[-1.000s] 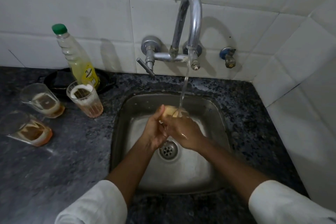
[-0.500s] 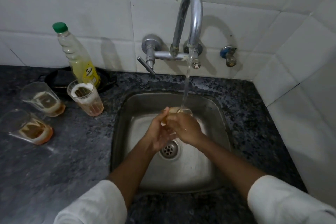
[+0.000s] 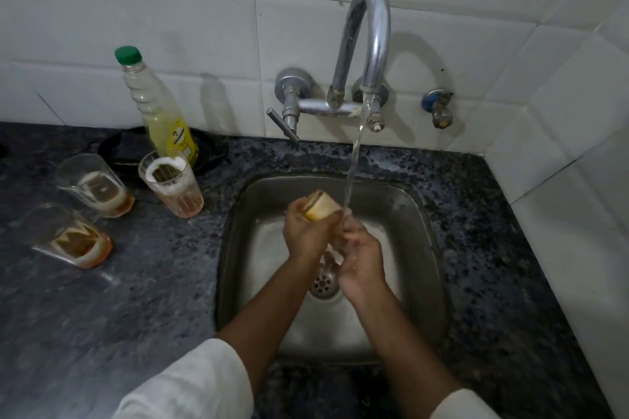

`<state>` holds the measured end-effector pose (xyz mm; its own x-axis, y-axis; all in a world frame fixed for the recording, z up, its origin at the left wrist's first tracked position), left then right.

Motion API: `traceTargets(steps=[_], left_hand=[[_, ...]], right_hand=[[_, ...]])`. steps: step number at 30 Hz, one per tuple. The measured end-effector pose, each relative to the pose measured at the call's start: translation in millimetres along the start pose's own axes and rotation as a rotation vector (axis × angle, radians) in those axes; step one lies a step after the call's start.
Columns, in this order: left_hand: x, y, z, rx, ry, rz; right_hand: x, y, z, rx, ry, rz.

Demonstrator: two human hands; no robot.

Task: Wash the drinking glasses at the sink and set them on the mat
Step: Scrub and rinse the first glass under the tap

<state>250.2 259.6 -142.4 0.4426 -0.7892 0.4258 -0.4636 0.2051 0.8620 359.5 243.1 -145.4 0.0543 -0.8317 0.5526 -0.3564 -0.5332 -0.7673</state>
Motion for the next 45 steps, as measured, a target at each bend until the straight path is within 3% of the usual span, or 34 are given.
traceTargets(steps=[4,7,9,12,14,15,17,19,20,21,24,25,27,29,31,33,34,35,36,38,39,41,44,45], left_hand=[[20,34,-12,-0.434,-0.254,-0.573],[36,33,-19,-0.621,-0.380,-0.736],[36,31,-15,-0.583,-0.408,-0.763],[21,34,-4,-0.391,-0.367,-0.659],[6,29,3,-0.232,-0.272,-0.398],[0,20,4,-0.137,-0.239,-0.189],[-5,-8,2,0.050,-0.273,0.275],[3,-22,-1,0.095,-0.382,0.479],[4,-27,-1,0.138,-0.423,0.496],[5,-29,-3,0.214,-0.465,0.484],[3,-30,-5,0.391,-0.500,0.436],[0,-29,-5,0.384,-0.476,0.431],[-6,-22,-4,0.309,-0.407,0.440],[-9,-16,-3,0.136,-0.398,0.421],[-4,-15,-5,0.115,-0.422,0.415],[6,-16,-10,0.370,-0.463,0.428],[10,-19,-11,0.508,-0.466,0.452],[8,-22,-9,0.557,-0.431,0.458],[8,-21,-10,0.557,-0.425,0.477],[2,-22,-3,0.300,-0.362,0.481],[-1,-25,0,0.201,-0.363,0.485],[-1,-29,0,0.218,-0.396,0.493],[5,-23,-10,0.498,-0.460,0.433],[2,-21,-13,0.537,-0.456,0.416]], right_hand=[[5,20,-1,-0.315,0.061,-0.156],[3,30,-5,-0.378,0.062,-0.194],[0,32,-2,-0.345,0.088,-0.179],[2,23,5,-0.204,0.111,-0.123],[7,7,5,-0.036,0.061,-0.006],[11,-4,1,0.100,0.019,0.086],[19,-24,-8,0.570,-0.065,0.348],[20,-30,-19,1.314,-0.067,0.589],[18,-34,-20,1.530,0.004,0.607],[17,-42,-20,1.552,0.061,0.582],[13,-51,-25,1.225,-0.019,0.531],[16,-49,-29,1.278,-0.090,0.565],[30,-42,-36,1.743,-0.210,0.649],[31,-45,-26,2.043,-0.175,0.677],[33,-55,-30,1.830,-0.139,0.634],[23,-57,-37,1.184,-0.156,0.423],[22,-56,-42,1.036,-0.187,0.385],[26,-57,-47,1.094,-0.226,0.453],[33,-57,-54,1.386,-0.292,0.606],[37,-47,-49,2.061,-0.336,0.810],[33,-49,-43,2.199,-0.320,0.825],[24,-52,-44,2.062,-0.254,0.707],[10,-62,-50,1.315,-0.189,0.492],[12,-66,-51,1.316,-0.206,0.522]])
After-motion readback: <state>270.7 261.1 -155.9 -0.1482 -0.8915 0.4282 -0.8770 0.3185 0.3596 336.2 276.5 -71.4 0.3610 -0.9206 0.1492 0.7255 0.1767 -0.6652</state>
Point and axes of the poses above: each hand's wrist, its own x-axis away from the middle knuckle, its own z-axis out of the back of the hand, y = z × x, the point moved 7 cm from there along -x, towards the middle knuckle, and after that the axes turned 11 degrees about x, right-handed, at the moved point
